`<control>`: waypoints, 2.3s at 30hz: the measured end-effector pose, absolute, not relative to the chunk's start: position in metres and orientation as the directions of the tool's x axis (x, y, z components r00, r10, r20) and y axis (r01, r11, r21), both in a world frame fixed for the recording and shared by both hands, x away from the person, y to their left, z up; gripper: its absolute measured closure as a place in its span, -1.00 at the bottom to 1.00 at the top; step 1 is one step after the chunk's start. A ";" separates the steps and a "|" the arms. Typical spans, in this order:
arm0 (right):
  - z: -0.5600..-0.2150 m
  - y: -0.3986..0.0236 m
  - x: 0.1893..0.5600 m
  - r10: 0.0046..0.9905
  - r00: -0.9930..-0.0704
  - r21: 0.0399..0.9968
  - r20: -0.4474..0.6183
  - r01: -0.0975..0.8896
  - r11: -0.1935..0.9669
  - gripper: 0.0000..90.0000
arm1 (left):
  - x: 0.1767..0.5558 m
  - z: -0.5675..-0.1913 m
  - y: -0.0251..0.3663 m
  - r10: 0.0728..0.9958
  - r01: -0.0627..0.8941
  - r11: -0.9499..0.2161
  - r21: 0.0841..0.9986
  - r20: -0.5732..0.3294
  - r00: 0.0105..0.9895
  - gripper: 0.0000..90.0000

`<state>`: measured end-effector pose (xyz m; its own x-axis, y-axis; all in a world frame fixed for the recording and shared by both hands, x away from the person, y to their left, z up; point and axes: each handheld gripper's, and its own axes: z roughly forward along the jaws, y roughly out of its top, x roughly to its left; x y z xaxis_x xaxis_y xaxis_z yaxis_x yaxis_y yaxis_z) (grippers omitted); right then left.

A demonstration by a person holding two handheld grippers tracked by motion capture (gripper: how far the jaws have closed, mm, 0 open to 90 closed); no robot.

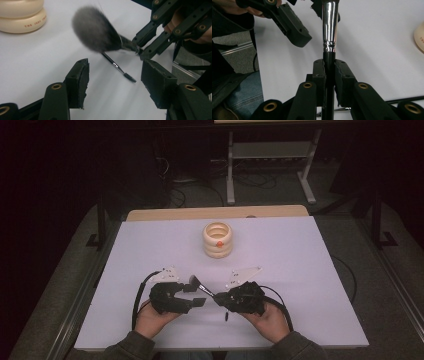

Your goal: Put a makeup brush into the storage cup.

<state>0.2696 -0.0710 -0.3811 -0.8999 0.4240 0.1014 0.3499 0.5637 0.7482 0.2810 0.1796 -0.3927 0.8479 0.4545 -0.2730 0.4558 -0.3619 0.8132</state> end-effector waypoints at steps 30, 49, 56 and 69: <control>-0.397 -0.054 0.263 0.365 -0.930 0.752 0.035 0.265 0.604 0.72 | 0.285 -0.398 0.178 0.330 0.496 -0.310 0.811 -0.398 0.856 0.73; -0.404 -0.116 0.279 0.469 -0.869 0.730 0.156 0.421 0.538 -0.19 | 0.298 -0.377 0.165 0.414 0.440 -0.414 0.797 -0.266 0.871 0.73; -0.405 -0.137 0.285 0.508 -0.847 0.749 0.154 0.436 0.500 -0.30 | 0.312 -0.369 0.158 0.436 0.445 -0.449 0.775 -0.244 0.866 0.73; -0.403 -0.163 0.300 0.541 -0.824 0.762 0.167 0.456 0.460 -0.39 | 0.326 -0.351 0.158 0.478 0.470 -0.476 0.744 -0.230 0.848 0.73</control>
